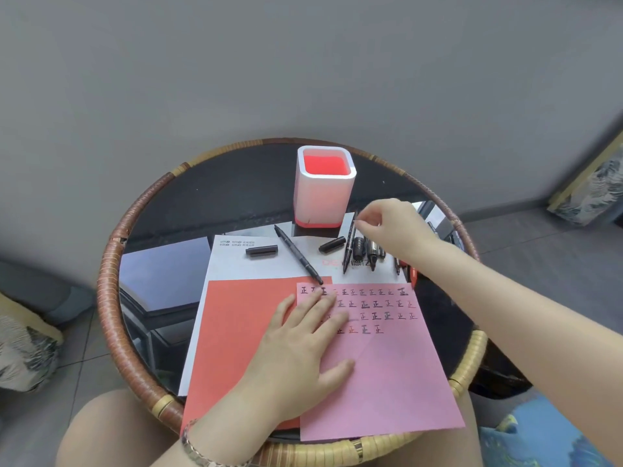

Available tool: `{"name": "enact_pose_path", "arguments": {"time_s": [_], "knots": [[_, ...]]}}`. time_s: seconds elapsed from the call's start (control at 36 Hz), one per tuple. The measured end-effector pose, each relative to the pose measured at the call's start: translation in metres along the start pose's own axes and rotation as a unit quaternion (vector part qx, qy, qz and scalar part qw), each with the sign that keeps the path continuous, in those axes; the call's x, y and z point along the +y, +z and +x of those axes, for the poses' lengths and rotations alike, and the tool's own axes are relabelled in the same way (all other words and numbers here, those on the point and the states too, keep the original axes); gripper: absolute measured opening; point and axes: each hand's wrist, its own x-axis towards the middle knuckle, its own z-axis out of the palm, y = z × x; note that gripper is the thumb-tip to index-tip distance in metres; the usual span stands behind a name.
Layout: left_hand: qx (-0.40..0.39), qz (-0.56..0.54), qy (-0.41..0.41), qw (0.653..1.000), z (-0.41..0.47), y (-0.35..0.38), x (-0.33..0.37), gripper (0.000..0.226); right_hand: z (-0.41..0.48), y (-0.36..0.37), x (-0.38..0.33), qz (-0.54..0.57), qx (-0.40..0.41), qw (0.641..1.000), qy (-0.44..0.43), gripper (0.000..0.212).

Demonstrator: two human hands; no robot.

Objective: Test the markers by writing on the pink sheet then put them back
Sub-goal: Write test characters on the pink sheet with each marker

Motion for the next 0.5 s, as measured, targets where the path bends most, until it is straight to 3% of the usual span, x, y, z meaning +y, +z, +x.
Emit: {"name": "enact_pose_path", "arguments": {"time_s": [0.14,0.28,0.5], "knots": [[-0.011,-0.004,-0.004,1.000,-0.001,-0.001,0.000,0.055,0.007,0.004,-0.003,-0.064,-0.056,0.994,0.068,0.028],[-0.017,-0.011,-0.009,1.000,-0.001,-0.003,0.001,0.055,0.017,0.023,-0.011,-0.104,-0.057,0.985,0.122,0.041],[-0.029,-0.003,-0.023,0.999,-0.001,-0.001,0.001,0.054,0.024,0.028,-0.023,-0.089,-0.039,0.980,0.176,0.034]]}}
